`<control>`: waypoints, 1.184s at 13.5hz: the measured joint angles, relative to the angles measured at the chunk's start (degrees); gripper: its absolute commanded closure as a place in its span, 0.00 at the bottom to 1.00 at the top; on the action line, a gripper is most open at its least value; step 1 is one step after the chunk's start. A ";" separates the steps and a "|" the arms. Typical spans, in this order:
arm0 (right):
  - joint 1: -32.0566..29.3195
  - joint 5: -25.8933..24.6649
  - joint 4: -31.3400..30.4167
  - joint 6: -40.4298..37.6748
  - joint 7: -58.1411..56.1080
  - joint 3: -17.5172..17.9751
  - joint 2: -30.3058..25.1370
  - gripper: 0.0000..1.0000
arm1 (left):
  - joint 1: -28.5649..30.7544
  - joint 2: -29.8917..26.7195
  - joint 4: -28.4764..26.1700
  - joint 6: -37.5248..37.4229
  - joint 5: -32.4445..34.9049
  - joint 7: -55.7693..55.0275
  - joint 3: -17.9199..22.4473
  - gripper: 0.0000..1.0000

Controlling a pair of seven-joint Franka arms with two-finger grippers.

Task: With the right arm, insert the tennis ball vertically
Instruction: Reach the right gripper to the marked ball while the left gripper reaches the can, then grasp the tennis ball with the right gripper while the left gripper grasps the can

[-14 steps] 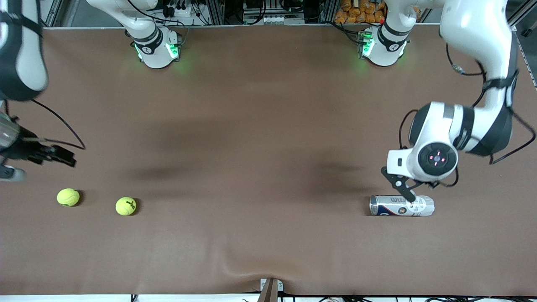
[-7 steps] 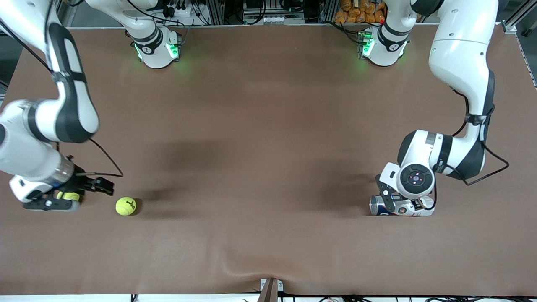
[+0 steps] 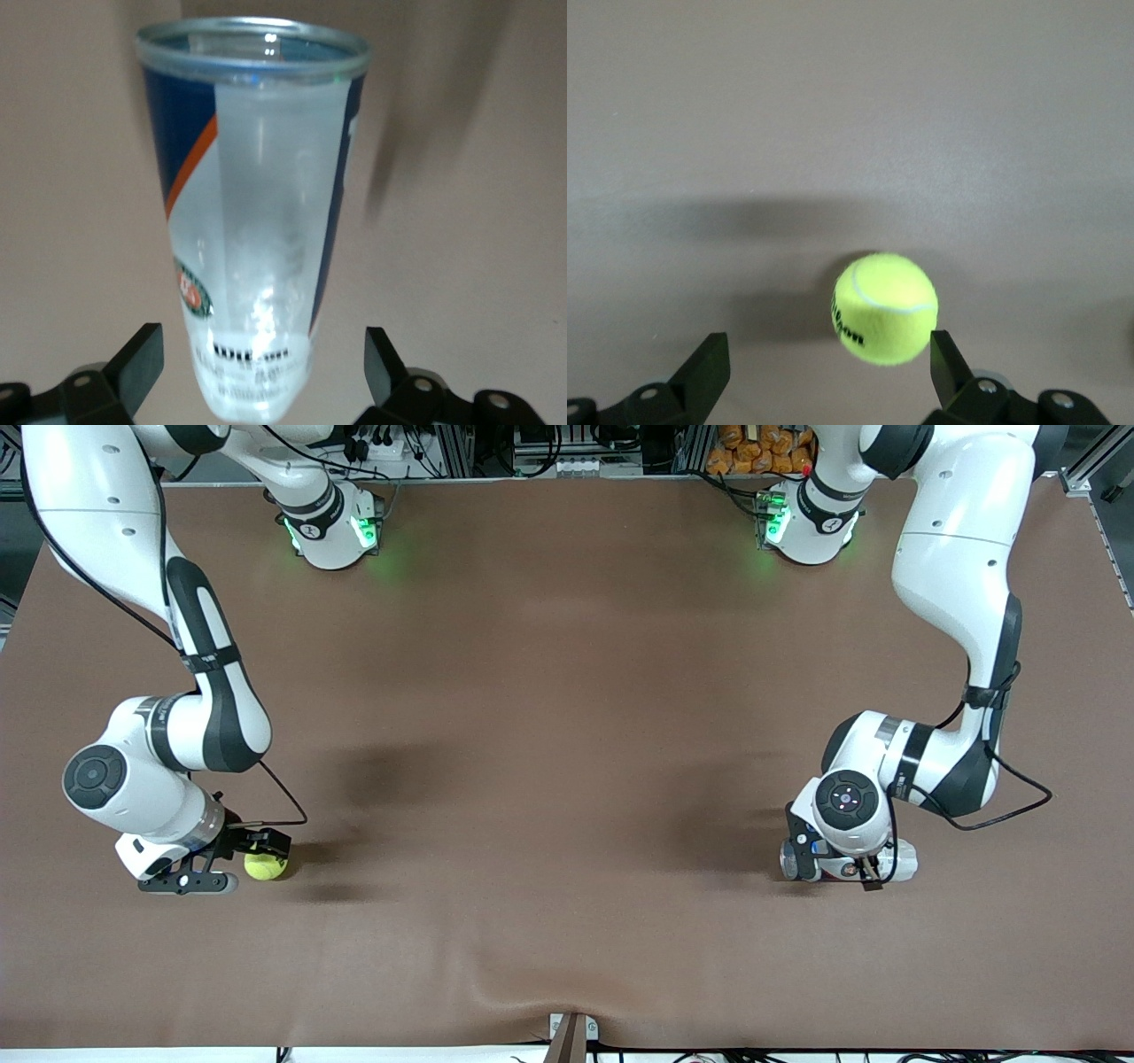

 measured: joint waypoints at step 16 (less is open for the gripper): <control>-1.89 -0.01 0.03 9.95 -1.95 -0.42 8.41 0.07 | 0.31 3.82 0.10 4.81 0.02 0.66 0.10 0.00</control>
